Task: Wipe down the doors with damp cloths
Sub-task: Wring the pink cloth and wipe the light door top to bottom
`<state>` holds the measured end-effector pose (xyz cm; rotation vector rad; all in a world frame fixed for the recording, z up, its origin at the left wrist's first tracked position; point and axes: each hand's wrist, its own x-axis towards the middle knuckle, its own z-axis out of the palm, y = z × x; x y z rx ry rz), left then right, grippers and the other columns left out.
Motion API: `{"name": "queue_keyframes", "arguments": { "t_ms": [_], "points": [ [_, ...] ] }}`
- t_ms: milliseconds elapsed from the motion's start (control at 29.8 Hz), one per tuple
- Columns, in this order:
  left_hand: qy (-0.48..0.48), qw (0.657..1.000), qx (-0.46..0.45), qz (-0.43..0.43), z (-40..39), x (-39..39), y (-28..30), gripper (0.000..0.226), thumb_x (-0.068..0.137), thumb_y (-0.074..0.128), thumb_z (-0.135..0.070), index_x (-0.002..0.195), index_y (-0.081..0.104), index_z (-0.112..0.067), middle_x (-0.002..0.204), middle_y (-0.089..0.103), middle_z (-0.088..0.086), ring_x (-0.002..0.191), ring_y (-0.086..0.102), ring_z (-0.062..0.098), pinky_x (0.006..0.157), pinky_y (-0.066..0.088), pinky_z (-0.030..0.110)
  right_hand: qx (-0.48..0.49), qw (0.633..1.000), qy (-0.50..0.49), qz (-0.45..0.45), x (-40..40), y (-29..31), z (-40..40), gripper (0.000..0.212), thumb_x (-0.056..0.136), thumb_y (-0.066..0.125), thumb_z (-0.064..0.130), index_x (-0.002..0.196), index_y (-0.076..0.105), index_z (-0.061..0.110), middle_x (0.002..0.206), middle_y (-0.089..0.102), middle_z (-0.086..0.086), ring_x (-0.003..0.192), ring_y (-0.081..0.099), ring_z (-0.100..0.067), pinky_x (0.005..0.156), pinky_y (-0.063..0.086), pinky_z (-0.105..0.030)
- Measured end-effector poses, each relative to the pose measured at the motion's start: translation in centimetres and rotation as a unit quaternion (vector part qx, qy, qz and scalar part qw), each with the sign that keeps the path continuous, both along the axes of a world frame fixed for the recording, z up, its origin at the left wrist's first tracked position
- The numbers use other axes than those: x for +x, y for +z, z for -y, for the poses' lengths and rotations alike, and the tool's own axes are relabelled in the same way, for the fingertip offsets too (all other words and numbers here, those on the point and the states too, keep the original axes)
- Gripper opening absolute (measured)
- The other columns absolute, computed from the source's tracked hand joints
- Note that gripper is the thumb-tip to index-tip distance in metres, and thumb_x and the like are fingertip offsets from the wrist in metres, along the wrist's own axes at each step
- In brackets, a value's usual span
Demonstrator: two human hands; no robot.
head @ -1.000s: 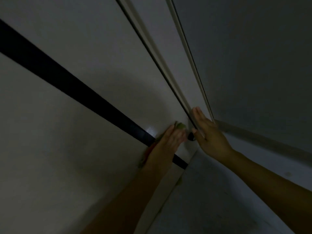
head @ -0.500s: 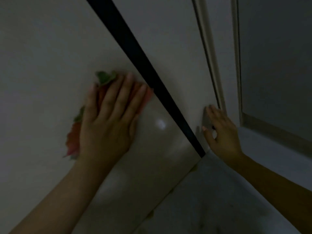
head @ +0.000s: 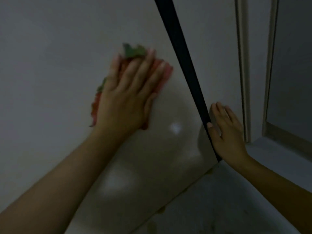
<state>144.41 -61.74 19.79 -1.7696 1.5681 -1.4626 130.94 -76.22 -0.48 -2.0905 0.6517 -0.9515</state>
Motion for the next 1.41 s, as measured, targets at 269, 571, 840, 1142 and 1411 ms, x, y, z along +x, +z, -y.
{"name": "queue_keyframes", "arguments": {
  "t_ms": [269, 571, 840, 1142, 1411],
  "points": [
    [0.067, 0.979, 0.191, 0.02, -0.7, -1.6, -5.0, 0.069, 0.101, 0.03, -0.039, 0.15, -0.014, -0.016, 0.155, -0.015, 0.011, 0.143, -0.014, 0.028, 0.114, -0.019, 0.046, 0.003, 1.0, -0.007, -0.015, -0.1, 0.2, -0.3, 0.057, 0.097, 0.033, 0.044, 0.144, 0.008, 0.025, 0.151, 0.007, 0.011, 0.14, 0.004, -0.01, 0.113, 0.003, -0.027],
    [-0.001, 1.0, 0.001, -0.011, 0.0, -0.3, 0.6, 0.061, 0.096, 0.039, -0.032, 0.152, 0.02, -0.015, 0.156, 0.018, 0.012, 0.145, 0.013, 0.032, 0.118, 0.004, 0.05, 0.055, 0.998, -0.016, 0.003, 1.0, 0.4, -1.3, 0.063, 0.096, 0.047, 0.028, 0.143, 0.005, 0.027, 0.153, 0.005, 0.01, 0.14, 0.003, -0.006, 0.116, 0.005, -0.033],
    [0.024, 0.997, 0.068, 0.01, -2.0, -0.9, 0.1, 0.065, 0.092, 0.048, -0.035, 0.15, 0.024, -0.017, 0.153, 0.031, 0.011, 0.138, 0.028, 0.029, 0.116, -0.001, 0.043, 0.05, 0.998, -0.026, 0.011, 1.0, 1.4, -2.2, 0.063, 0.091, 0.036, 0.039, 0.147, 0.012, 0.022, 0.152, 0.011, 0.011, 0.138, 0.003, -0.004, 0.115, 0.005, -0.033],
    [0.003, 1.0, -0.002, 0.015, 4.0, -1.5, 1.4, 0.06, 0.099, 0.04, -0.037, 0.152, 0.019, -0.016, 0.156, 0.012, 0.013, 0.144, 0.019, 0.031, 0.118, 0.007, 0.048, 0.028, 0.999, -0.033, 0.023, 1.2, 1.0, -2.2, 0.06, 0.092, 0.036, 0.036, 0.145, 0.012, 0.022, 0.151, 0.014, 0.011, 0.139, 0.008, -0.007, 0.113, 0.005, -0.029],
    [0.024, 0.999, 0.049, 0.003, 0.8, -1.7, 0.0, 0.061, 0.095, 0.044, -0.034, 0.15, 0.026, -0.016, 0.153, 0.03, 0.01, 0.14, 0.028, 0.03, 0.117, 0.001, 0.043, 0.024, 0.999, -0.019, 0.011, 0.6, 1.1, -1.4, 0.06, 0.096, 0.046, 0.028, 0.142, 0.008, 0.034, 0.148, 0.006, 0.021, 0.138, 0.004, -0.002, 0.11, 0.005, -0.025]
  ]
}}
